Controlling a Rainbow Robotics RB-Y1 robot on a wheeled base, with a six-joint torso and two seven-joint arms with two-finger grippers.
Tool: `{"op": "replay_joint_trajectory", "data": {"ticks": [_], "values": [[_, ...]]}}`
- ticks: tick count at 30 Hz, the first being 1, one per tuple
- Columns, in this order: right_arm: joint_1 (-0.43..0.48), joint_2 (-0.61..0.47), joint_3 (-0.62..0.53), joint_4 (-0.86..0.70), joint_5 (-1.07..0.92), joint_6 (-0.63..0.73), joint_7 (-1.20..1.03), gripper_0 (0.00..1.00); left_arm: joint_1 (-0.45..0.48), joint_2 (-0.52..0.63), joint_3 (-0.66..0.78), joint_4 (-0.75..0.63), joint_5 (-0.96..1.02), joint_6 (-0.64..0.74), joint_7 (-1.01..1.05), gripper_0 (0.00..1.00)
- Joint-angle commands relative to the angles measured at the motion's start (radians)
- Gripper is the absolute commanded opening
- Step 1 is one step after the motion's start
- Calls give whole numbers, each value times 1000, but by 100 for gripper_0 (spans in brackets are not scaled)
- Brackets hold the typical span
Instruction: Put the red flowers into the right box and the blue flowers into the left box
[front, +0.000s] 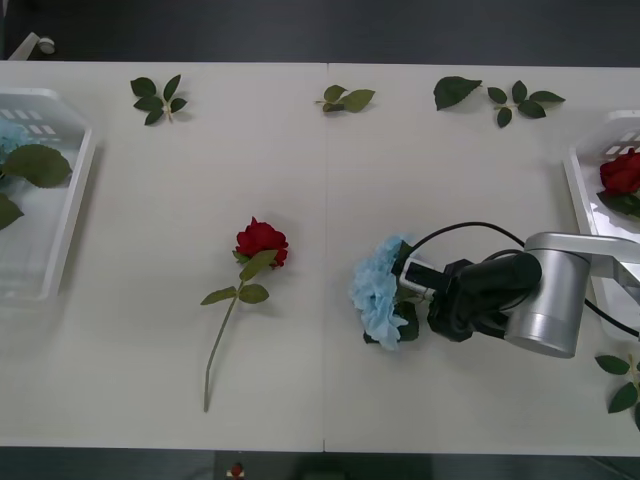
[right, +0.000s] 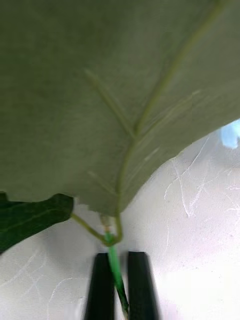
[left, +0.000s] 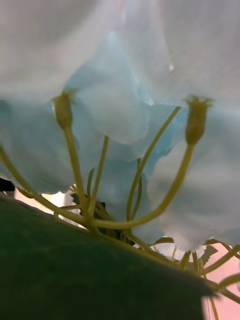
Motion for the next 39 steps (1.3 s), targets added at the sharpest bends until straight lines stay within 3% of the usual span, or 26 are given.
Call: {"op": "replay_joint_trajectory", "data": {"ticks": [1, 7, 14, 16, 19, 22, 29, 32, 39], "values": [[-6, -22, -26, -8, -30, -21, -29, 0, -27, 17, -29, 30, 21, -71, 45, 0], [9, -111, -136, -101, -183, -29, -13, 0, -27, 17, -51, 42, 15, -92, 50, 0], [139, -162, -454, -206, -428, 16, 32, 0, -27, 17, -51, 41, 35, -91, 43, 5], [172, -147, -549, -215, -497, 56, 73, 0, -27, 17, -51, 39, 41, -91, 42, 16], [225, -84, -759, -213, -606, 192, 145, 0, -28, 17, -48, 30, 82, -58, 42, 48], [230, -10, -897, -192, -666, 310, 214, 0, -31, 17, -26, 26, 145, 3, 34, 64], [227, 137, -1078, -120, -803, 392, 365, 0, -53, 17, 77, -17, 265, 230, 5, 93], [224, 200, -1118, -103, -816, 384, 411, 0, -70, 17, 115, -36, 340, 345, -9, 99], [202, 349, -1160, -32, -873, 373, 524, 0, -125, 18, 150, -45, 596, 597, -119, 100]]}}
